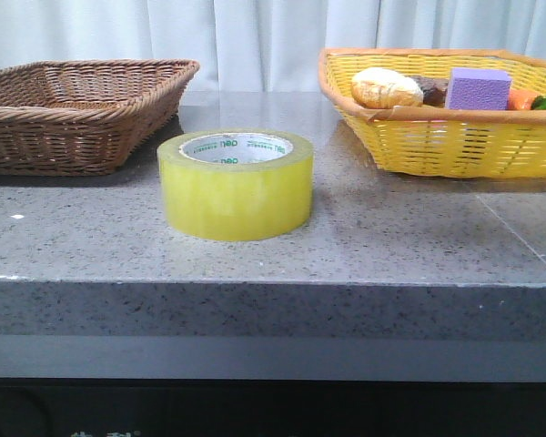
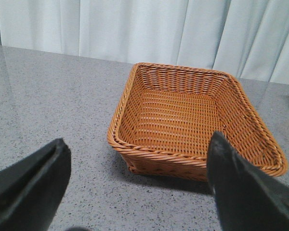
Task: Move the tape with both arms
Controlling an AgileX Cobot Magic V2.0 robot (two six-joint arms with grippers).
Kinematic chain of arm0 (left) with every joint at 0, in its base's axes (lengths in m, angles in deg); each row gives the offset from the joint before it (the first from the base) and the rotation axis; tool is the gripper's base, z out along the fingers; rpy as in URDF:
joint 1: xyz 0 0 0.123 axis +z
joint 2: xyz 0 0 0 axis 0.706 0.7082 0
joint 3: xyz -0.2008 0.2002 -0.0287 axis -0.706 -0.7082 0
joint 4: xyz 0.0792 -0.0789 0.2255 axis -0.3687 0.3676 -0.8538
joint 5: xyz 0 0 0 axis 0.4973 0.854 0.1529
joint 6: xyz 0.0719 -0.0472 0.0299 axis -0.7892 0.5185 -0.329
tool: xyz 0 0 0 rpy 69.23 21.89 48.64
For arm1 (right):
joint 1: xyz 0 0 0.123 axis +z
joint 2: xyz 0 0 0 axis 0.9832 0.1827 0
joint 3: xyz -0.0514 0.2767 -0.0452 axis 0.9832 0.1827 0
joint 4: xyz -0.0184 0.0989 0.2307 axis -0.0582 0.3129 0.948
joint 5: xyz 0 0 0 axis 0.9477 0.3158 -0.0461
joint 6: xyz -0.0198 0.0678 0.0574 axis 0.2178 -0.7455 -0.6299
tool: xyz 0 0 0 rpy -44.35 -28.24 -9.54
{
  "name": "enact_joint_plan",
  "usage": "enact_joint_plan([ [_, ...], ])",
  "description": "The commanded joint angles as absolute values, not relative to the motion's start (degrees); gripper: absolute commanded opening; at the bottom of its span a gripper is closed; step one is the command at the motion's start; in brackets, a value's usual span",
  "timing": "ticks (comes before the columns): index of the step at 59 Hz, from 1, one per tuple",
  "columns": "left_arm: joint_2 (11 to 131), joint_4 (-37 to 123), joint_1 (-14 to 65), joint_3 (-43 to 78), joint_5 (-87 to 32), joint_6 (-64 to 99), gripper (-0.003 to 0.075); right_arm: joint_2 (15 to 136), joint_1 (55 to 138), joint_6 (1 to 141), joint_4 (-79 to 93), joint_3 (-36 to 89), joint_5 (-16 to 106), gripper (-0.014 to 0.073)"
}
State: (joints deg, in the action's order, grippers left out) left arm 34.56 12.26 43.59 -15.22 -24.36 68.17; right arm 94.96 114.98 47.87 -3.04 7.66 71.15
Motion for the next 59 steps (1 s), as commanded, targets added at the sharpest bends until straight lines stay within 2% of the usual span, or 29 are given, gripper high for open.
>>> enact_joint_plan([
  [1,35.3,12.3,43.6,-13.3,-28.4,68.8,0.0564,90.8,112.1,46.9,-3.2,6.8,68.3,-0.0069],
  [16,35.3,12.3,43.6,-13.3,-28.4,68.8,0.0564,81.3,101.9,46.7,-3.2,15.0,66.8,-0.0069],
  [31,35.3,12.3,43.6,-13.3,-28.4,68.8,0.0564,68.2,89.2,46.7,-3.2,30.4,61.3,-0.0069],
  [44,35.3,12.3,43.6,-13.3,-28.4,68.8,0.0564,53.9,88.7,46.8,-3.2,48.8,50.4,-0.0069],
  [59,35.3,12.3,43.6,-13.3,-28.4,68.8,0.0564,35.3,88.7,46.8,-3.2,61.8,49.7,-0.0069],
])
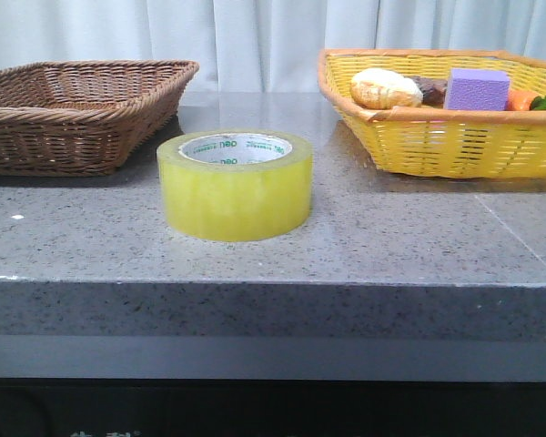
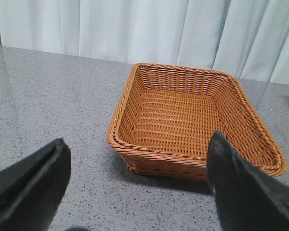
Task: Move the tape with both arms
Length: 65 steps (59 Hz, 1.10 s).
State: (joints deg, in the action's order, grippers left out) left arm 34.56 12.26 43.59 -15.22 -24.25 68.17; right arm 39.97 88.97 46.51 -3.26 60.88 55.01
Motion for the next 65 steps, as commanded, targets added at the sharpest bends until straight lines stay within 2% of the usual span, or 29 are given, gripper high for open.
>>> enact_joint_plan([
  [1,35.3,12.3,43.6,-13.3,-28.4,68.8,0.0564,34.5,88.7,46.8,-3.2,62.2,49.7,-0.0069],
  [9,35.3,12.3,43.6,-13.3,-28.4,68.8,0.0564,28.6,88.7,46.8,-3.2,63.5,49.6,-0.0069],
  [23,35.8,15.2,43.6,-12.5,-27.2,68.5,0.0564,27.9,88.7,46.8,-3.2,63.5,49.6,-0.0069],
  [33,41.7,18.0,41.6,-6.1,-16.6,63.2,0.0564,27.9,88.7,46.8,-3.2,63.5,49.5,-0.0069],
  [52,61.7,23.0,28.0,5.5,-6.9,59.2,0.0564,27.9,88.7,46.8,-3.3,63.5,49.5,-0.0069],
  [65,74.5,23.9,15.9,13.0,-6.2,60.2,0.0564,27.9,88.7,46.8,-3.3,63.5,49.5,-0.0069],
])
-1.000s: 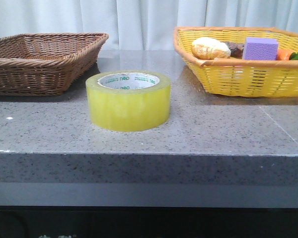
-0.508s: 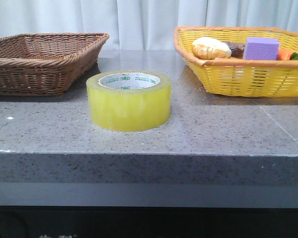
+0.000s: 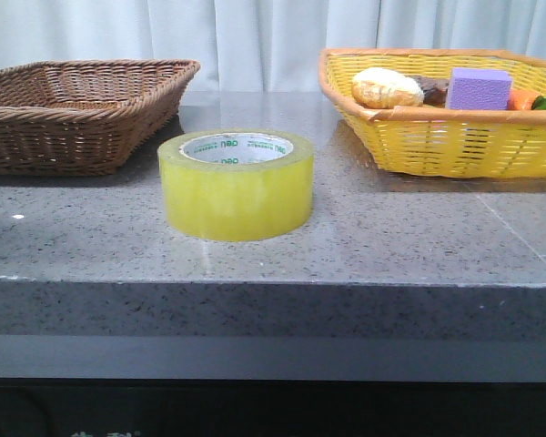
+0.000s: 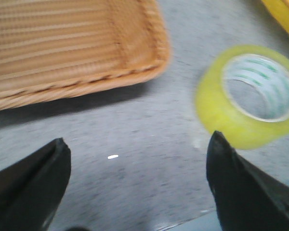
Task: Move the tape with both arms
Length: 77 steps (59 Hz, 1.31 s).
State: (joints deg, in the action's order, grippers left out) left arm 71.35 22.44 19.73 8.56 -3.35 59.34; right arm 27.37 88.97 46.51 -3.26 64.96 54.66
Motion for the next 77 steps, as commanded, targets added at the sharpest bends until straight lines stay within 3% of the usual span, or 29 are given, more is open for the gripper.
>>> enact_joint_plan([
  [1,75.3,24.1,15.4,13.4,-6.2,60.4,0.0564,27.9,88.7,46.8,-3.3,63.5,49.5,-0.0069],
  [26,98.1,30.6,11.4,27.0,-4.8,64.5,0.0564,27.9,88.7,46.8,-3.3,63.5,49.5,-0.0069],
  [42,103.3,33.0,11.4,28.7,-4.4,64.5,0.0559,27.9,88.7,46.8,-3.3,63.5,49.5,-0.0069],
  [47,103.3,33.0,11.4,28.7,-4.4,64.5,0.05,27.9,88.7,46.8,-3.3,63.5,49.5,-0.0069],
  [59,103.3,33.0,11.4,28.7,-3.9,64.5,0.0199,27.9,88.7,46.8,-3.3,63.5,49.5,-0.0069],
  [65,103.3,33.0,11.4,28.9,-3.5,64.5,0.0084,27.9,88.7,46.8,-3.3,63.5,49.5,-0.0069],
  [77,102.6,31.9,10.6,32.6,-1.4,64.5,0.0065,27.9,88.7,46.8,-3.3,63.5,49.5,-0.0069],
])
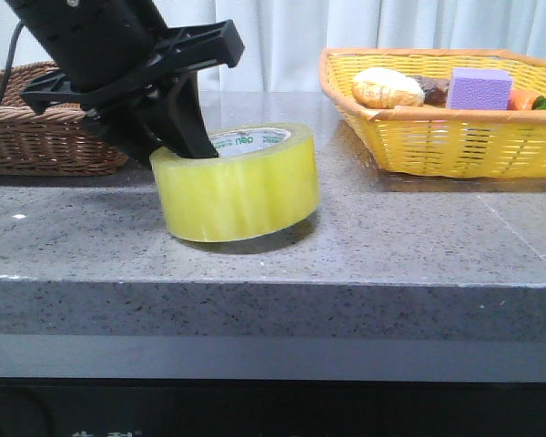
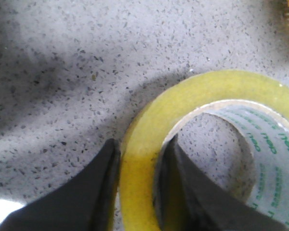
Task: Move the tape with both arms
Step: 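Lower the left gripper onto the tape roll and grasp its rim, then lift the tape with the left gripper and lower it into the brown basket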
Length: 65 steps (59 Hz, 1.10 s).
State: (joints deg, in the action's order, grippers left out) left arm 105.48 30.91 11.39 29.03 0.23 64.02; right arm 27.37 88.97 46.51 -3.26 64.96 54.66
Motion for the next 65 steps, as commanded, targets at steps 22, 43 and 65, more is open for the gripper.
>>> enact_joint_plan([
  [22,98.7,22.9,11.7,45.9,0.5,64.1,0.0064,27.9,88.7,46.8,-3.3,63.5,49.5,-0.0069],
  [43,99.8,17.8,28.6,48.8,-2.8,64.1,0.0064,27.9,88.7,46.8,-3.3,63.5,49.5,-0.0069],
  [65,108.5,17.6,37.1,48.8,-5.0,64.1,0.007,27.9,88.7,46.8,-3.3,63.5,49.5,-0.0069],
])
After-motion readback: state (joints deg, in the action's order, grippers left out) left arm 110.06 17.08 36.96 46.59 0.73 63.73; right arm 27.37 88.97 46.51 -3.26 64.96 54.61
